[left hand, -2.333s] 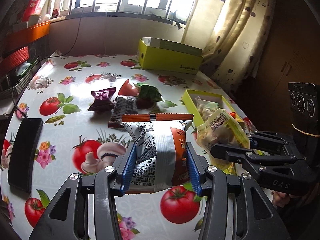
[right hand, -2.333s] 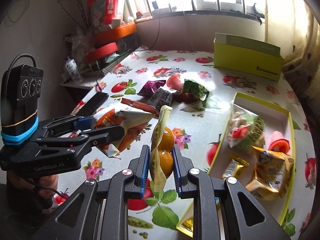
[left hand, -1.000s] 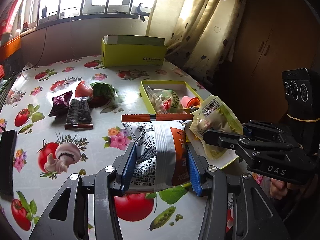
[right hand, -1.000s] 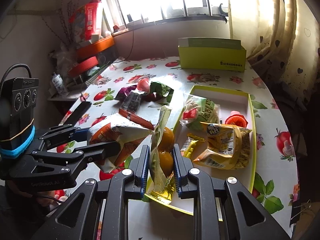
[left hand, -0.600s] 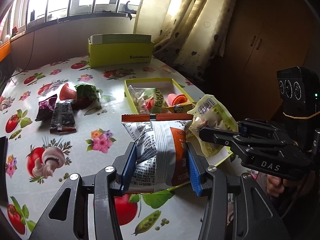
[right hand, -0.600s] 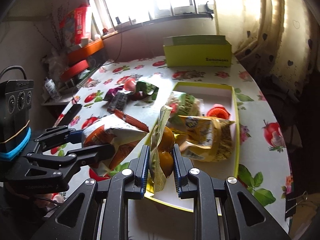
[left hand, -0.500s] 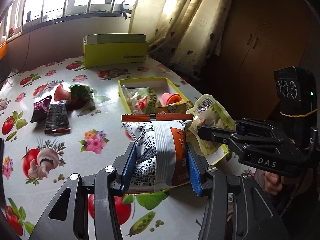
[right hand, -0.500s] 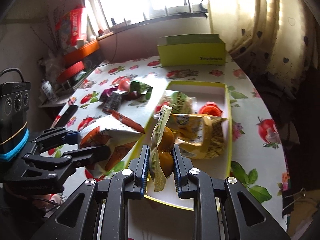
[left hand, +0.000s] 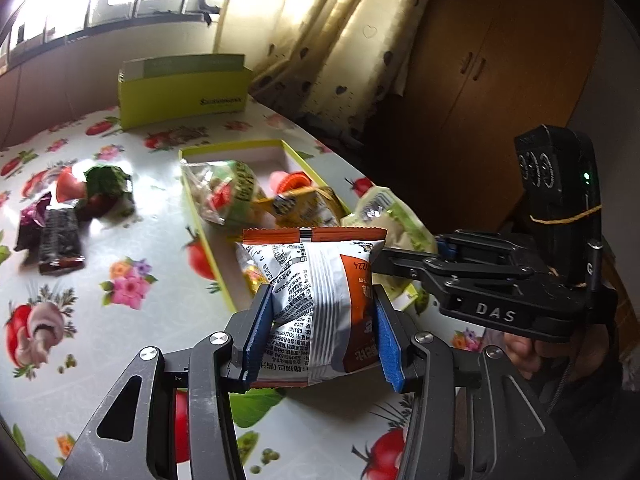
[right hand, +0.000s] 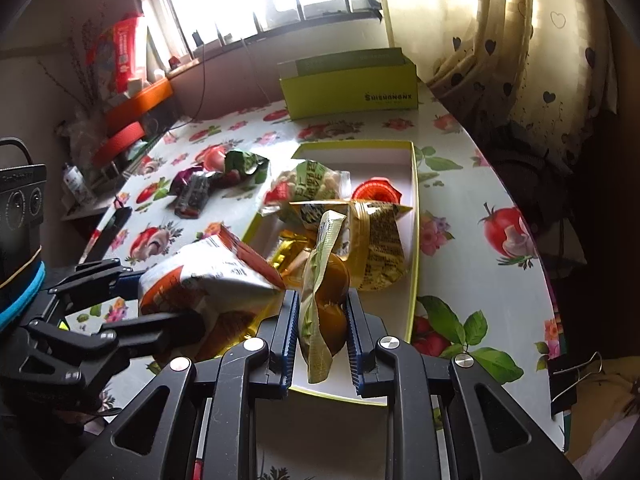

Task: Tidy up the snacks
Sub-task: 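Carry the chip bag in the left gripper while the right carries the pale bag to the tray, then lower the pale bag into the tray and open the right gripper, then lower the chip bag into the tray and open the left gripper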

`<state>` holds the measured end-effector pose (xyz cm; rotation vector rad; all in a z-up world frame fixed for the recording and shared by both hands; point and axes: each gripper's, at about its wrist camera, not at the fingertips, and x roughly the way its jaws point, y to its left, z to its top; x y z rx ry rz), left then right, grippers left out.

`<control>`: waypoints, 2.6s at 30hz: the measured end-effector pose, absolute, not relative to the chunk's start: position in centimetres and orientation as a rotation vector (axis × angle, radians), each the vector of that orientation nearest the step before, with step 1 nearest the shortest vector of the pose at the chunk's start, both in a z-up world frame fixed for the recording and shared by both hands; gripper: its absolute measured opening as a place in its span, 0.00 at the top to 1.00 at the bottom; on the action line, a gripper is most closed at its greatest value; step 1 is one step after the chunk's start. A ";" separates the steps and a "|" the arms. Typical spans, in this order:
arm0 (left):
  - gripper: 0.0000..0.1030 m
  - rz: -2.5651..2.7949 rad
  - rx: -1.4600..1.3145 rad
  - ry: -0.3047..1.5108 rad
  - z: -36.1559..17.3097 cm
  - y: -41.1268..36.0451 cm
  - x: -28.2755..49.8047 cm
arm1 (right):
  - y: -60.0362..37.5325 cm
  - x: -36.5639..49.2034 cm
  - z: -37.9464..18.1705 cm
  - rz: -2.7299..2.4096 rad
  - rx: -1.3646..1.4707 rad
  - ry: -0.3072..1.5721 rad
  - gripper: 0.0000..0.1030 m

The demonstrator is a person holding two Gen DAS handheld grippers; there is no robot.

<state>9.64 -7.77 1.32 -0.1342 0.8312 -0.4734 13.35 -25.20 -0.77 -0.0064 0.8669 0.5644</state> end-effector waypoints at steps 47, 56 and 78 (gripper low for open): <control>0.51 -0.446 -0.244 0.931 -0.8 -7.7 17.2 | -26.5 18.2 -2.0 0.527 0.008 0.889 0.67; 0.51 -0.453 -0.233 0.883 0.5 -7.8 15.4 | -26.4 16.5 -0.9 0.536 0.006 0.866 0.67; 0.51 -0.287 -0.199 0.781 2.7 -3.6 10.9 | -23.0 13.2 0.6 0.603 -0.029 0.844 0.67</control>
